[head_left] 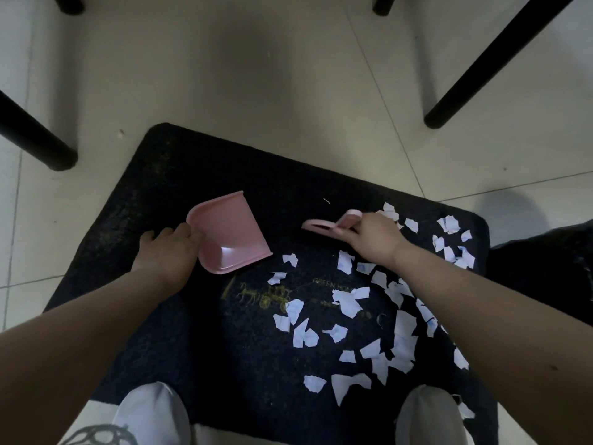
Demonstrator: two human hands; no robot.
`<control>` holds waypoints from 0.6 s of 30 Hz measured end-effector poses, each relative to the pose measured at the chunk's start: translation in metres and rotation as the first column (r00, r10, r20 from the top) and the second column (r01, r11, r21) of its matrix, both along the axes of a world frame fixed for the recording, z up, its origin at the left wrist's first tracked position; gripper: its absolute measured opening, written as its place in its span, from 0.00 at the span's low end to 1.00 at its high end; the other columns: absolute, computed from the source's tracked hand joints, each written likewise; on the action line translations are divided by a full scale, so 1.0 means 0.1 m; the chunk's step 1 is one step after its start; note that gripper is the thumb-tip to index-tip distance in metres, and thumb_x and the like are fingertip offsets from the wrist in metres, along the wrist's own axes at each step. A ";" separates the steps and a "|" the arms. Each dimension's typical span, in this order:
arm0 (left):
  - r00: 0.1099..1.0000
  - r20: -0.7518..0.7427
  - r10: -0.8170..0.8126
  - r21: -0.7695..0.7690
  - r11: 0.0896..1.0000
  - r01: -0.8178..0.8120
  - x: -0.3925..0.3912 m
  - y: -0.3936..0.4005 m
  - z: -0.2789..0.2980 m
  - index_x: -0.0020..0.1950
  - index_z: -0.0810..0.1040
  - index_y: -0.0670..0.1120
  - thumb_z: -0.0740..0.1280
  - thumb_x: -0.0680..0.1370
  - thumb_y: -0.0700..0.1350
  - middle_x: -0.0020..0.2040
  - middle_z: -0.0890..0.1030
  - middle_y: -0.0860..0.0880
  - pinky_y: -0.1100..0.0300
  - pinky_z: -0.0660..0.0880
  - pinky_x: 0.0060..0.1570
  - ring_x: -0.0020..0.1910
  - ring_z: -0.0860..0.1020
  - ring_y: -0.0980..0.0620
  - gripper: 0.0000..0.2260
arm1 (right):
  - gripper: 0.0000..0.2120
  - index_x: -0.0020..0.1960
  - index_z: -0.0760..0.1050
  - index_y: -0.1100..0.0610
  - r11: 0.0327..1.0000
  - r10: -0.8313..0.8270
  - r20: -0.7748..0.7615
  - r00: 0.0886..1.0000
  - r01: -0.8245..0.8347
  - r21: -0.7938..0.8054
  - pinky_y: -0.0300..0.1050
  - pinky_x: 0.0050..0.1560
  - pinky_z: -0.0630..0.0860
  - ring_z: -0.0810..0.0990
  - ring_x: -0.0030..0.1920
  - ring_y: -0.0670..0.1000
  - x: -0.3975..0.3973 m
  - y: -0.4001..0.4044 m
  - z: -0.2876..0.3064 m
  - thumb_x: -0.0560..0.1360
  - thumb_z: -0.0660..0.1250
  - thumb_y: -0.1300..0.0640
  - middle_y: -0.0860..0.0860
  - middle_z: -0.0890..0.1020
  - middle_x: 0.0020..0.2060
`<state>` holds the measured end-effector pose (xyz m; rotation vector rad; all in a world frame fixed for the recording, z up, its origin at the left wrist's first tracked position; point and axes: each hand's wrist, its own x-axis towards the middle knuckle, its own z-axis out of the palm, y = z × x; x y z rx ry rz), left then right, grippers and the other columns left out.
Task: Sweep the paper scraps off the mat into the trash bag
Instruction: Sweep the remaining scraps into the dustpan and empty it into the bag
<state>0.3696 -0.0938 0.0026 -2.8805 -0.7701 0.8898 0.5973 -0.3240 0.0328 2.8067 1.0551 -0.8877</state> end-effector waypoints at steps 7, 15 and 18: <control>0.991 0.025 -0.131 0.042 0.991 0.130 0.25 -0.13 0.19 0.69 0.64 0.50 0.64 0.72 0.44 0.65 0.67 0.45 0.46 0.61 0.69 0.65 0.68 0.44 0.25 | 0.20 0.57 0.80 0.57 0.969 -0.151 -0.023 0.988 0.153 0.192 0.43 0.46 0.70 0.79 0.52 0.54 0.17 -0.28 0.14 0.80 0.57 0.45 0.54 0.82 0.51; 0.833 -0.106 -0.543 -0.071 0.840 0.539 1.34 -0.45 0.38 0.73 0.63 0.48 0.59 0.77 0.42 0.70 0.68 0.49 0.47 0.65 0.67 0.69 0.67 0.47 0.23 | 0.17 0.54 0.79 0.48 0.909 -0.341 0.110 0.934 0.299 0.290 0.46 0.50 0.71 0.79 0.54 0.59 0.51 -0.41 0.07 0.79 0.56 0.41 0.56 0.82 0.50; 0.788 -0.243 -0.566 -0.107 0.823 0.558 1.58 -0.68 0.28 0.73 0.63 0.48 0.59 0.78 0.44 0.71 0.67 0.48 0.45 0.63 0.67 0.70 0.65 0.47 0.22 | 0.18 0.55 0.79 0.43 0.923 -0.265 0.079 0.961 0.229 0.308 0.43 0.45 0.68 0.79 0.53 0.58 0.54 -0.17 0.05 0.78 0.54 0.37 0.53 0.82 0.50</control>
